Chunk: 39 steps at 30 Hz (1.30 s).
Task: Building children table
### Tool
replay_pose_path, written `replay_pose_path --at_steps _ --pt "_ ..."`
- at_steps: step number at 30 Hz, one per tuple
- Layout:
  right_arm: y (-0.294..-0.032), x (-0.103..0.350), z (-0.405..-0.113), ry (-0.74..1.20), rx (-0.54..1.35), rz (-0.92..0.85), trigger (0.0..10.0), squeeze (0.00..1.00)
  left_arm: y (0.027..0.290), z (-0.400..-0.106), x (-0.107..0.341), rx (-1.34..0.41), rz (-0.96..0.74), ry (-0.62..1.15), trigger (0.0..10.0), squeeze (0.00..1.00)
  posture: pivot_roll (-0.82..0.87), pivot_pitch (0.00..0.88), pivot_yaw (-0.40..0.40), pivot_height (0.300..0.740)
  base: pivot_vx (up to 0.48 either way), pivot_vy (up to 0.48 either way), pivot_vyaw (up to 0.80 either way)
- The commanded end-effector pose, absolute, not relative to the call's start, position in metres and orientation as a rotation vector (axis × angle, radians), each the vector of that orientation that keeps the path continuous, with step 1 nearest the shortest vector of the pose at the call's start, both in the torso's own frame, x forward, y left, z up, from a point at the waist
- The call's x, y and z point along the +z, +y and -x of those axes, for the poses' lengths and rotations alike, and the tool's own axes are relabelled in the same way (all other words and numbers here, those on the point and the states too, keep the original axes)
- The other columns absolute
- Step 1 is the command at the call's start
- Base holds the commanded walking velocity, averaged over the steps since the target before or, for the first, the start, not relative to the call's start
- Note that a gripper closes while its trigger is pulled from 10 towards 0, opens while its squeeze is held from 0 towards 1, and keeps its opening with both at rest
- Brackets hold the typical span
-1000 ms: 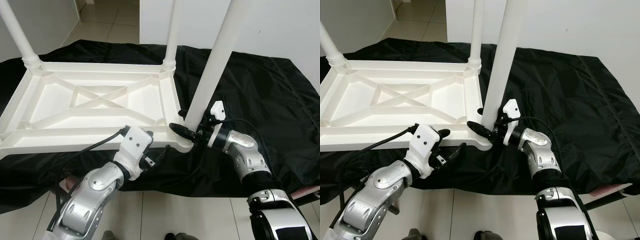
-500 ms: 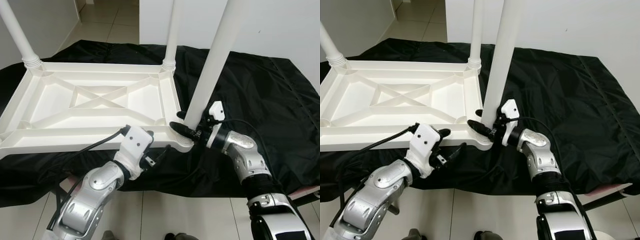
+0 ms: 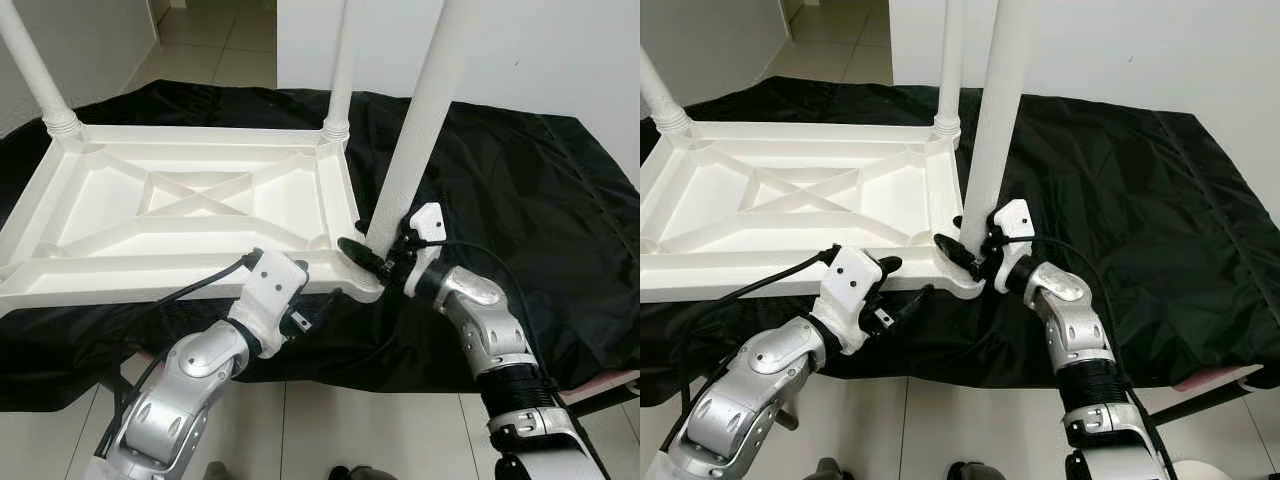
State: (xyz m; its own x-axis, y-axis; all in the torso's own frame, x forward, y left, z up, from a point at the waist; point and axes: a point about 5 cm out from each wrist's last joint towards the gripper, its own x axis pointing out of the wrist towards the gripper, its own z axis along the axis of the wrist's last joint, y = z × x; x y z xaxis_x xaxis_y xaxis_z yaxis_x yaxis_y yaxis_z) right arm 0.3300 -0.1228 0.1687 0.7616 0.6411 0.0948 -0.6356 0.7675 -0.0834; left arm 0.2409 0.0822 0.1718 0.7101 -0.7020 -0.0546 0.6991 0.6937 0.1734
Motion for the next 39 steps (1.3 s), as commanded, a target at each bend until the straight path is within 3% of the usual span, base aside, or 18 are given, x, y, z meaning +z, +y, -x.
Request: replay_pose_path --at_steps 1,7,11,23,24,26,27,35,36,39 --pt "-0.123 0.165 -0.329 -0.094 0.587 0.054 10.0 0.0 0.082 -0.241 0.169 -0.778 -0.196 -0.004 10.0 0.0 -0.01 0.115 -0.051 0.74 0.0 0.0 0.0" --pt "-0.11 0.165 -0.322 -0.091 0.502 0.019 10.0 0.0 0.084 -0.241 0.17 -0.774 -0.19 -0.007 10.0 0.0 -0.01 0.117 -0.05 0.74 0.0 0.0 0.0" --pt "-0.088 0.152 -0.308 -0.055 0.131 -0.039 10.0 0.0 0.081 -0.242 0.173 -0.789 -0.172 -0.011 10.0 0.0 -0.01 0.119 -0.04 0.74 0.0 0.0 0.0" --pt "-0.078 0.157 -0.303 -0.055 0.162 -0.037 10.0 0.0 0.083 -0.243 0.174 -0.787 -0.18 -0.014 10.0 0.0 -0.01 0.12 -0.037 0.74 0.0 0.0 0.0" --pt "-0.078 0.161 -0.302 -0.081 0.151 -0.056 10.0 0.47 0.083 -0.242 0.175 -0.782 -0.18 -0.015 10.0 0.0 0.0 0.12 -0.037 0.74 0.0 0.0 0.0" --pt "-0.078 0.161 -0.302 -0.081 0.151 -0.056 10.0 0.47 0.083 -0.242 0.175 -0.782 -0.18 -0.015 10.0 0.0 0.0 0.12 -0.037 0.74 0.0 0.0 0.0" --pt "-0.078 0.162 -0.301 -0.097 0.158 -0.072 10.0 1.0 0.084 -0.242 0.175 -0.78 -0.182 -0.016 10.0 0.0 0.0 0.119 -0.037 0.74 0.0 0.0 0.0" --pt "-0.089 0.169 -0.302 -0.161 0.236 -0.057 10.0 1.0 0.086 -0.243 0.173 -0.758 -0.199 -0.02 10.0 0.0 0.0 0.116 -0.042 0.74 0.0 0.0 0.0" --pt "-0.093 0.169 -0.304 -0.162 0.287 -0.044 10.0 0.0 0.086 -0.243 0.172 -0.752 -0.209 -0.021 10.0 0.0 0.0 0.115 -0.041 0.74 0.0 0.0 0.0" --pt "-0.095 0.169 -0.304 -0.161 0.315 -0.036 10.0 0.0 0.087 -0.243 0.172 -0.749 -0.214 -0.021 10.0 0.0 0.0 0.115 -0.041 0.74 0.0 0.0 0.0"
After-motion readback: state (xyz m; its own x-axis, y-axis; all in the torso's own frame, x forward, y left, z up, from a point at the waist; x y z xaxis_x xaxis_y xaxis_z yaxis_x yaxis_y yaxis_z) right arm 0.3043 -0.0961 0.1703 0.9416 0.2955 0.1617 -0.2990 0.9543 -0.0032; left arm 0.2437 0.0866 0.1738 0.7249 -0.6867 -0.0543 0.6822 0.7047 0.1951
